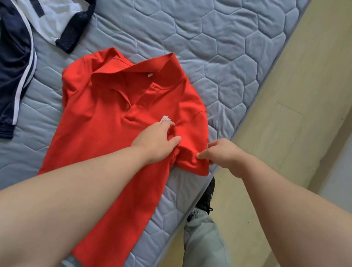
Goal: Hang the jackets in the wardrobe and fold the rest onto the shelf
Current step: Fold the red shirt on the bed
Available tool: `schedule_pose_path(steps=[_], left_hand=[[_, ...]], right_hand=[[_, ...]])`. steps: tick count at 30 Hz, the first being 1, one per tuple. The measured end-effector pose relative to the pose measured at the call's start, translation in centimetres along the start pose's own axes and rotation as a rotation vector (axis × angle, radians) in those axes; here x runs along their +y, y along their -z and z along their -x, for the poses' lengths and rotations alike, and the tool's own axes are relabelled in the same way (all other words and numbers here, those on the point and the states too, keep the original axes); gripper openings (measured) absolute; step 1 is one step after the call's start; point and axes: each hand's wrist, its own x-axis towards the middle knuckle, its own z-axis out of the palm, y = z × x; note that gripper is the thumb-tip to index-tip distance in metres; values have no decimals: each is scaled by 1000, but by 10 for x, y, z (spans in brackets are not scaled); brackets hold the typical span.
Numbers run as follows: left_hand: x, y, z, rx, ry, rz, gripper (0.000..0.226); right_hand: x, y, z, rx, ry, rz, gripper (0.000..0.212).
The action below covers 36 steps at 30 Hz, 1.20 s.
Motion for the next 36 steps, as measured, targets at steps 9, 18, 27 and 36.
schedule_pose_path(steps=[9,18,27,36], left_hand=[[22,-16,29,156,-247,-9,17],[29,-47,30,-19,-64,-134,38],[3,-46,17,143,252,254,22],[0,-42,12,309,413,487,42]], right_hand=[[15,-12,15,297,-102,-663,14],[30,-5,22,121,-156,-1024,24],[16,-23,14,17,4,-451,47],[-4,-47,-9,253,94,-435,25]])
